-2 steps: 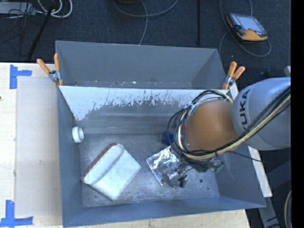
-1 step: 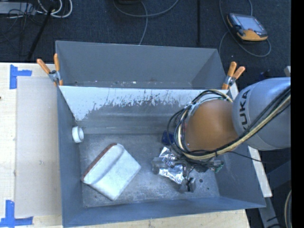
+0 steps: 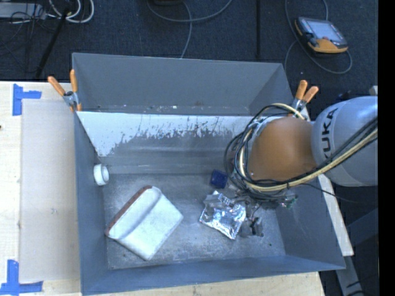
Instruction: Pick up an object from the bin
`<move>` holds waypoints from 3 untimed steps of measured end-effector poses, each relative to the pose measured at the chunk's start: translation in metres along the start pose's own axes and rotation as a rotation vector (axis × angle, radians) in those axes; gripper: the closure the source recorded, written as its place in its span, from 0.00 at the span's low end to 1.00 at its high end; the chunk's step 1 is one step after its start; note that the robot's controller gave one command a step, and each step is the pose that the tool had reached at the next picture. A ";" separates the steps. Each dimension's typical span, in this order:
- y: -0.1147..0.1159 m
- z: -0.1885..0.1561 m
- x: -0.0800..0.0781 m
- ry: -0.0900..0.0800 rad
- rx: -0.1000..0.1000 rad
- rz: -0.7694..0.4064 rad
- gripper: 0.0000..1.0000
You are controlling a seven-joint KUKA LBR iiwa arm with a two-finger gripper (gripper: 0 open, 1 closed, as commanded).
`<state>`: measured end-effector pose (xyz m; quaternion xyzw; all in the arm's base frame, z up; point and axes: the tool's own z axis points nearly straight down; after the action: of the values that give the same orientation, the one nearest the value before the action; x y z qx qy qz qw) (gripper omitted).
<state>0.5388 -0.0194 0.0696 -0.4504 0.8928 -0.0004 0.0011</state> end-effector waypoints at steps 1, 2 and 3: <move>0.001 0.000 0.000 0.000 -0.002 0.002 1.00; 0.001 0.000 0.000 0.001 -0.003 0.003 0.00; 0.005 -0.008 -0.071 -0.005 0.000 0.021 0.00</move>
Offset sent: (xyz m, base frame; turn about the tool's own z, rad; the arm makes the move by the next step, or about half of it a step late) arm 0.0000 0.0000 0.0000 0.0000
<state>0.5770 0.0411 0.0779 -0.4411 0.8975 0.0009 0.0033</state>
